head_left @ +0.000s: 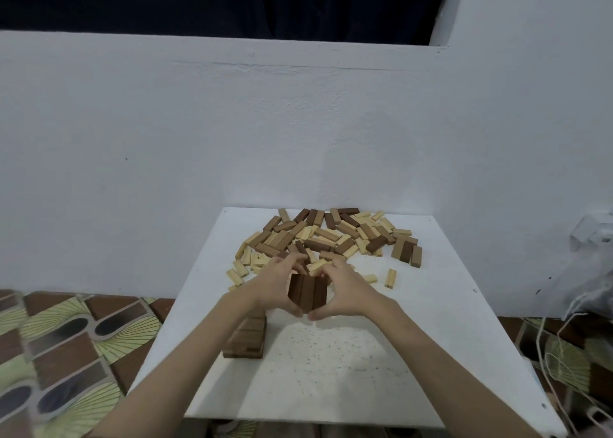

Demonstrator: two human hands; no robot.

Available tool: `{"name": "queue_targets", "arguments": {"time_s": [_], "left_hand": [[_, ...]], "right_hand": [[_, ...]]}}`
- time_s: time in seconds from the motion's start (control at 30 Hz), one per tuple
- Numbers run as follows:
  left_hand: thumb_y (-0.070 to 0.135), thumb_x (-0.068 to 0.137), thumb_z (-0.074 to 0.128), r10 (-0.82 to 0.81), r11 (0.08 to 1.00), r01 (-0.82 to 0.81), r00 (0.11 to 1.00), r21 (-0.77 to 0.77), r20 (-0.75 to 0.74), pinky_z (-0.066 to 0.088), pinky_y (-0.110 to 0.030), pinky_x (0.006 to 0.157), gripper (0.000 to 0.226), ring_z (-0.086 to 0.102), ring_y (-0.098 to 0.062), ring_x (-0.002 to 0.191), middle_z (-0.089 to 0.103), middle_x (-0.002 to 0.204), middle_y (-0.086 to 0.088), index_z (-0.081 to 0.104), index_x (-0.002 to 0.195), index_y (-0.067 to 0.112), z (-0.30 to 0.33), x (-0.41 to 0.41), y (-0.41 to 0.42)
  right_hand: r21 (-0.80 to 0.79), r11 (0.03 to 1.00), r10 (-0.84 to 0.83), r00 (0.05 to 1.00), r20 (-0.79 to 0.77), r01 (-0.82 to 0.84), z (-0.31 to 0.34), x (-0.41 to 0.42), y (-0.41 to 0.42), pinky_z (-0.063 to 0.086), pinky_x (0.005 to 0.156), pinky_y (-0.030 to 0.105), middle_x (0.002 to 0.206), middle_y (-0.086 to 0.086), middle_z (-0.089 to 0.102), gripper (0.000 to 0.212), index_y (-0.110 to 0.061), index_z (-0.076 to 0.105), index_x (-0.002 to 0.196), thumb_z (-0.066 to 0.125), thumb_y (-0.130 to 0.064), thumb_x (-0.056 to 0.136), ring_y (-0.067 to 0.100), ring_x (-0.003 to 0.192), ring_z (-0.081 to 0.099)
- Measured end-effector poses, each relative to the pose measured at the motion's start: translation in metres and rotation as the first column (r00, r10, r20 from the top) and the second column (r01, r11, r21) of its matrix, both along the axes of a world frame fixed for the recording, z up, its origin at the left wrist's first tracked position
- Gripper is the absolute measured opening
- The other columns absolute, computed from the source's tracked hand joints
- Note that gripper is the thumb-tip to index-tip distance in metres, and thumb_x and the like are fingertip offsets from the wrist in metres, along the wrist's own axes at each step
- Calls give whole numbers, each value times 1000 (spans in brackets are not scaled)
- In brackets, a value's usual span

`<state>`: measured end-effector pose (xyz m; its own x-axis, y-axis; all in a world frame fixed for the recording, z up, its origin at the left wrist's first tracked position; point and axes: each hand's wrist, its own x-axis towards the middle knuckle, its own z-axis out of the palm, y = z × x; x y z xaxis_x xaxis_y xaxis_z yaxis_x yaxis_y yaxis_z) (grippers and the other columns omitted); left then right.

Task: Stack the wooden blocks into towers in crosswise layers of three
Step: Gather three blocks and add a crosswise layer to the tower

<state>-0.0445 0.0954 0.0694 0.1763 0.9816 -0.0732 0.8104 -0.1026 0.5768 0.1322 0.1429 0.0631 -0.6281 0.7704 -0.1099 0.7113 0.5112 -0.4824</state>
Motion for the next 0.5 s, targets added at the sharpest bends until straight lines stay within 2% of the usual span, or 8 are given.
{"name": "queue_targets", "arguments": {"time_s": [0.13, 0.27, 0.37, 0.5], "left_hand": [[18, 60, 86, 31, 999, -31, 999, -13, 21, 34, -32, 103, 95, 39, -14, 116, 50, 113, 8, 31, 137, 22, 6, -23, -15], [17, 60, 87, 39, 997, -38, 999, -63, 5, 35, -29, 103, 98, 40, -14, 115, 49, 113, 7, 29, 138, 20, 3, -44, -27], [16, 59, 87, 51, 993, -49, 999, -108, 17, 33, -31, 106, 100, 39, -14, 116, 50, 114, 7, 28, 139, 22, -2, -58, -36], [18, 62, 87, 63, 989, -65, 998, -130, -19, 34, -30, 103, 100, 35, -15, 118, 49, 116, 10, 25, 140, 22, -3, -69, -44]], "right_hand": [[24, 999, 33, 999, 17, -33, 4, -25, -13, 44, 92, 36, 118, 1, 44, 74, -18, 50, 122, 81, -50, 63, 18, 108, 45], [25, 998, 58, 998, 21, -58, 0, -46, -27, 44, 88, 34, 114, 1, 45, 73, -18, 50, 120, 81, -52, 63, 18, 106, 46], [-2, 997, 81, 996, 26, -81, -3, -60, -35, 45, 90, 36, 118, 1, 45, 74, -18, 49, 122, 81, -51, 64, 18, 108, 45], [-2, 995, 102, 993, 55, -102, -2, -72, -44, 44, 94, 38, 121, 3, 44, 74, -16, 48, 125, 79, -50, 68, 20, 111, 45]]}}
